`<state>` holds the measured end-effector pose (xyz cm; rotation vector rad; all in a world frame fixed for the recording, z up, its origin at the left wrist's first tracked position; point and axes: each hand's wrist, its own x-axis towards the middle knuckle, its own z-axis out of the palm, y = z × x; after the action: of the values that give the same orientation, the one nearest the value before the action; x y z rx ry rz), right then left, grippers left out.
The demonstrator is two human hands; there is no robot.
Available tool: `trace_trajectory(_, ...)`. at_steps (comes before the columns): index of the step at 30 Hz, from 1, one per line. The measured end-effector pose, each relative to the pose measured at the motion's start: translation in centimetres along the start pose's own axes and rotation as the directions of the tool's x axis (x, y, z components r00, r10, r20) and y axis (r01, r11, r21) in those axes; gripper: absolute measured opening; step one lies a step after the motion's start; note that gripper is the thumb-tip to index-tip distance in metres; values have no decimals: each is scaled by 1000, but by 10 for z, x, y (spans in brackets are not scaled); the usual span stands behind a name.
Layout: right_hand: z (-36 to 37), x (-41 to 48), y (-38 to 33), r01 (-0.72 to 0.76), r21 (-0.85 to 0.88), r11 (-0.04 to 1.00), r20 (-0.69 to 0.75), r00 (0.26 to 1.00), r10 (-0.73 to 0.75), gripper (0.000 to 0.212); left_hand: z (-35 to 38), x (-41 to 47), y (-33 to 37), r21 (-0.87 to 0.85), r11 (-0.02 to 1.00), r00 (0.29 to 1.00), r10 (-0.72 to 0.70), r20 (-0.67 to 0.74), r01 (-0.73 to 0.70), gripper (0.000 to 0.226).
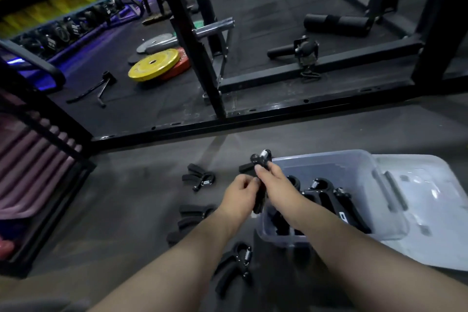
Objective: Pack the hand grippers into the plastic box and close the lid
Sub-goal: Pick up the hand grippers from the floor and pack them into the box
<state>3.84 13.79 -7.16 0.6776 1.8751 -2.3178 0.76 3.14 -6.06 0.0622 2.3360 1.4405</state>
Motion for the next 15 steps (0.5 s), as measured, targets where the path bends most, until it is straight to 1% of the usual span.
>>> trace_trajectory(1,-7,-2,-3,-24,16,1000,-8,1000,24,37,12,-4,5,52,997,998,61,25,-62,17)
trace_trajectory(3,-24,-6,-9,-15,-62,998,-71,997,11,29,34,-8,9,102,975,977,188,101,-199,18)
trace_trajectory(5,-45,-8,-15,-14,-197,980,-170,985,-20,29,49,-9,11,120,967,958,199,205,-227,20)
trace_trajectory(7,-71,-6,-21,-64,-289,955,-283,959,-21,33,58,-6,6,154,965,948,162,274,-210,21)
trace_trajectory(9,-101,-2,-22,-149,-295,944,-377,926,28,32,63,1,-5,275,936,952,142,272,-218,23)
trace_trajectory(11,-131,1,-19,-237,-296,926,-423,901,95,30,63,4,-15,461,855,963,146,228,-239,35)
trace_trajectory(12,-144,0,-17,-270,-328,905,-437,893,108,29,61,5,-18,545,801,966,163,202,-249,37)
trace_trajectory(14,-162,-4,-15,-341,-458,821,-455,883,112,26,57,6,-26,647,714,963,210,169,-269,41)
trace_trajectory(15,-169,-6,-13,-373,-529,762,-454,883,118,26,55,7,-29,666,698,964,217,156,-265,45)
